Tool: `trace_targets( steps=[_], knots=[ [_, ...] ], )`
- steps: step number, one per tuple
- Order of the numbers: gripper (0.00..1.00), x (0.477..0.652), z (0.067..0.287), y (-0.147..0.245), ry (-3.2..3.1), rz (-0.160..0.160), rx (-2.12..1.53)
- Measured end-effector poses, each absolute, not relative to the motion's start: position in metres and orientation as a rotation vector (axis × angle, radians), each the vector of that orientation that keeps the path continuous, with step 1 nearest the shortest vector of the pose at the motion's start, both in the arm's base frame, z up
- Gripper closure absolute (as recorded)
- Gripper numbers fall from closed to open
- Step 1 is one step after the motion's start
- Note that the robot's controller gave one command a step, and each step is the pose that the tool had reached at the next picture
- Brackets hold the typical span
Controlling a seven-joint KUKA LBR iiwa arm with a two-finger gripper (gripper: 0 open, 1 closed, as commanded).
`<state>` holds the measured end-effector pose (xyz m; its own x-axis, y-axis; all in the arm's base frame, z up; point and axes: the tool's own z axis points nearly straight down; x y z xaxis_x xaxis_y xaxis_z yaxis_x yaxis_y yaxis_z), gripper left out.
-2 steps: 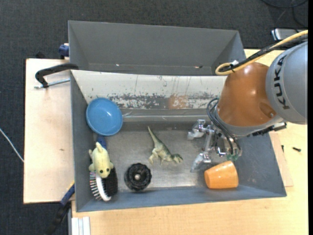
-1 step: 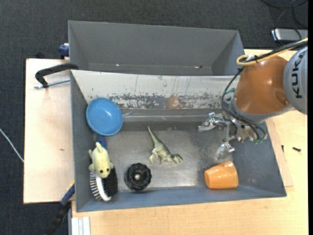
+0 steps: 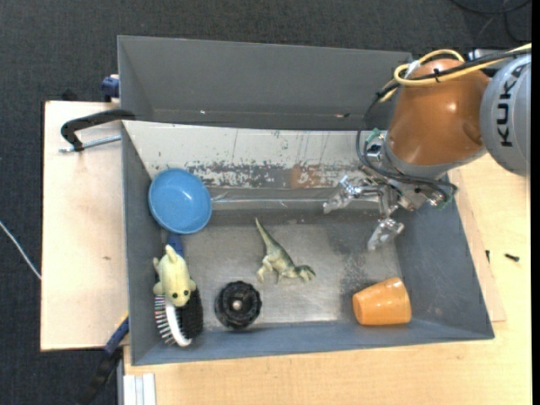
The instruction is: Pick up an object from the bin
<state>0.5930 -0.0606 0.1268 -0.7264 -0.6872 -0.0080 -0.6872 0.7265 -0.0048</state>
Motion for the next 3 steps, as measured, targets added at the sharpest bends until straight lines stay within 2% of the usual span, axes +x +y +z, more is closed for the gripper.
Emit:
trace_targets(
  steps=[1,2,3],
  knots=[
    [0.00,0.569,0.091,-0.102,2.887,0.002,-1.244],
    [0.00,0.595,0.086,-0.076,2.935,0.002,-1.096],
    [0.00,0.563,0.105,-0.060,3.097,0.003,-0.516]
  ],
)
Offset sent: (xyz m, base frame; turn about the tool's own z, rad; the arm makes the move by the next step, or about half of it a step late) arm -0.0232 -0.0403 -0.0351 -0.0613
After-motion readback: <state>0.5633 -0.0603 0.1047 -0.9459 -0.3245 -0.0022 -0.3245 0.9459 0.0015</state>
